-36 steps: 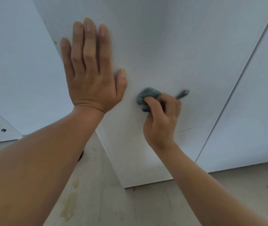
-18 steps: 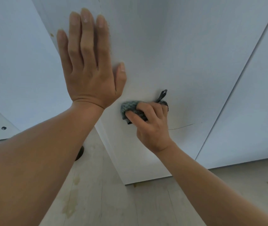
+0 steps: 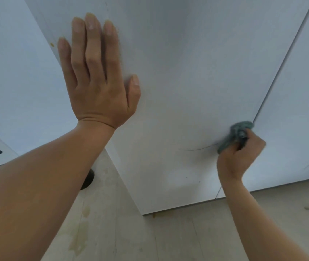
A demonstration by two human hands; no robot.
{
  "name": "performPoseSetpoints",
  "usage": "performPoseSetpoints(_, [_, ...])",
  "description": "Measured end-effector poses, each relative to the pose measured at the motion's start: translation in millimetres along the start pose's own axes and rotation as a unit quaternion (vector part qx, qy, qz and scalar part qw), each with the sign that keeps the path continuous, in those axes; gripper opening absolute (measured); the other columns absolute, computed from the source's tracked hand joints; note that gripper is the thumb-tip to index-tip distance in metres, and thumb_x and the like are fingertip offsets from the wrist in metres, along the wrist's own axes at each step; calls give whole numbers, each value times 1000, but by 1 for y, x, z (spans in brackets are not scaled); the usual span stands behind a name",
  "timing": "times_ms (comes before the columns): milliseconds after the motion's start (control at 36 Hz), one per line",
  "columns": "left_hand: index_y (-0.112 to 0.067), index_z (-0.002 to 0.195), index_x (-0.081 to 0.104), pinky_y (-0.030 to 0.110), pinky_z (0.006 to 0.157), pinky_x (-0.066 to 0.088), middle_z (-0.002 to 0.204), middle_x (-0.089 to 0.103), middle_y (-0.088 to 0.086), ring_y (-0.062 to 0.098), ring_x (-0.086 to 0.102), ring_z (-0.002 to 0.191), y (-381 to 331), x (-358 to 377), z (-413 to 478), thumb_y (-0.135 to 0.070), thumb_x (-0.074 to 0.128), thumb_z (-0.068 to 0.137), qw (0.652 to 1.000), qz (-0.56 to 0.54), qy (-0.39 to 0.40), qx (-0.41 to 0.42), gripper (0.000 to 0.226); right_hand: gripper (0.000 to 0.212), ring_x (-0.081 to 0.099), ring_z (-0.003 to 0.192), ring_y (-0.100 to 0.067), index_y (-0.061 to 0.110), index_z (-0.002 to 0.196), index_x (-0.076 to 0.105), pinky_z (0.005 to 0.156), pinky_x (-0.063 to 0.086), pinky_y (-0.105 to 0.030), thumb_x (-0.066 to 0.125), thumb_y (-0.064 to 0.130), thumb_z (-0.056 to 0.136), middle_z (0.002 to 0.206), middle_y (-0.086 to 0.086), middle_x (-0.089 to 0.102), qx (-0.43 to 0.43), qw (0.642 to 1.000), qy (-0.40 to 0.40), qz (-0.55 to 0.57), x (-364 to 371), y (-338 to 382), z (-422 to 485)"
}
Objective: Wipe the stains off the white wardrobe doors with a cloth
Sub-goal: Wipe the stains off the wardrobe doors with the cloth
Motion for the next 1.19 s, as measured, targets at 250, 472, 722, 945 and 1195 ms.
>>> performPoseSetpoints(250, [7, 151, 39, 62, 120, 28, 150, 45, 34, 48, 37, 141, -1, 1, 0, -40, 44, 96, 1000, 0, 0, -1, 72, 33, 48, 96, -33, -2, 120, 54, 86, 39, -28, 37, 1, 92, 113, -27, 53, 74, 997, 36, -13, 22, 24, -38])
performPoseSetpoints(472, [7, 150, 40, 60, 121, 26, 150, 45, 33, 47, 37, 141, 0, 1, -1, -39, 45, 96, 1000, 2, 1, 1, 72, 37, 49, 97, -33, -4, 118, 56, 83, 43, -31, 40, -10, 86, 105, -13, 48, 92, 995, -26, -5, 19, 6, -29])
performPoseSetpoints(722, [7, 150, 40, 61, 120, 27, 149, 46, 33, 47, 35, 141, 0, 0, -1, -40, 44, 96, 1000, -5, 1, -2, 72, 34, 47, 98, -31, 13, 113, 55, 91, 42, -29, 48, -9, 88, 113, -11, 46, -215, 967, 137, 19, 47, 69, -82])
performPoseSetpoints(945, [8, 149, 42, 61, 120, 27, 150, 46, 33, 48, 38, 141, 0, -2, 0, -40, 43, 96, 1000, -4, 3, -2, 71, 34, 49, 95, -35, 12, 113, 51, 81, 47, -49, 45, -9, 87, 107, -23, 52, -49, 997, 54, 10, 51, 65, -90])
performPoseSetpoints(1195, [10, 149, 43, 64, 119, 28, 150, 44, 34, 53, 41, 141, -2, -5, 0, -40, 42, 100, 1000, 4, 28, -7, 70, 26, 49, 93, -28, 4, 99, 73, 76, 52, -47, 53, -9, 88, 99, -17, 59, -199, 970, 133, 50, 53, 114, -86])
Point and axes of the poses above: each hand's wrist, its own z-axis towards the middle knuckle, its own x-axis out of the palm, y = z × x, the point moved 5 cm from there along z, towards the middle knuckle
